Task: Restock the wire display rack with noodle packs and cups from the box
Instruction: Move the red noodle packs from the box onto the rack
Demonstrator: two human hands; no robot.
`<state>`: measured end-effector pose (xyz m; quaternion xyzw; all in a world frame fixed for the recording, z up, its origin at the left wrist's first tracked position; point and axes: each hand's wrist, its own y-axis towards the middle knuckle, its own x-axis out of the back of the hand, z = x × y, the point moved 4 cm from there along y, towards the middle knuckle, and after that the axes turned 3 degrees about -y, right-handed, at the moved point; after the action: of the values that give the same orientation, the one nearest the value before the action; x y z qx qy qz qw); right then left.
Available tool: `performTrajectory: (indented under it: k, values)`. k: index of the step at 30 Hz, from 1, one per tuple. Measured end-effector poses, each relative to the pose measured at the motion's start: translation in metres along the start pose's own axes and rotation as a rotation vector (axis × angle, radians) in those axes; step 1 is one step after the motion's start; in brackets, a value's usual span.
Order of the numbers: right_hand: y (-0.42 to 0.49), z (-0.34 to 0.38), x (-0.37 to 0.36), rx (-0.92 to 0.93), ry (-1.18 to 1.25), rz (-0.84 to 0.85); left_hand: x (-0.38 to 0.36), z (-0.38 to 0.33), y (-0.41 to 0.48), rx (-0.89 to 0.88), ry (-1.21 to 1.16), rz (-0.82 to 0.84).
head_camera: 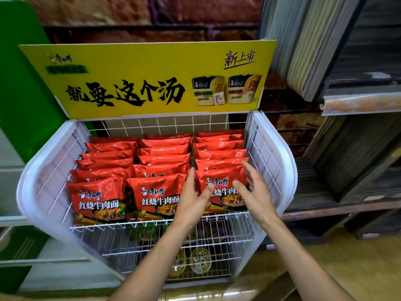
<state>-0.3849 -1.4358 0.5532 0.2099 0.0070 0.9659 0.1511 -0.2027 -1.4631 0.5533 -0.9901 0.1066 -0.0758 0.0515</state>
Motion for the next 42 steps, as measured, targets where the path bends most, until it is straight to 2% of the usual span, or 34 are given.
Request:
performTrajectory:
  k: [5,17,24,28,35,42]
  values:
    - [0.011,0.025,-0.022,0.067,-0.011,0.107,0.026,-0.023,0.007,-0.093,0.107,-0.091]
    - [0.054,0.064,-0.084,0.167,-0.338,0.191,0.121,-0.024,0.035,-0.198,0.554,-0.321]
    - [0.067,0.07,-0.112,0.19,-0.581,0.202,0.145,-0.011,0.041,-0.158,0.777,-0.229]
    - [0.07,0.07,-0.121,0.185,-0.618,0.16,0.138,-0.002,0.041,-0.15,0.923,-0.145]
    - [0.077,0.073,-0.111,0.159,-0.585,0.088,0.122,-0.005,0.045,-0.269,0.887,-0.222]
    - [0.077,0.072,-0.112,0.138,-0.596,0.158,0.122,0.001,0.048,-0.245,0.881,-0.239]
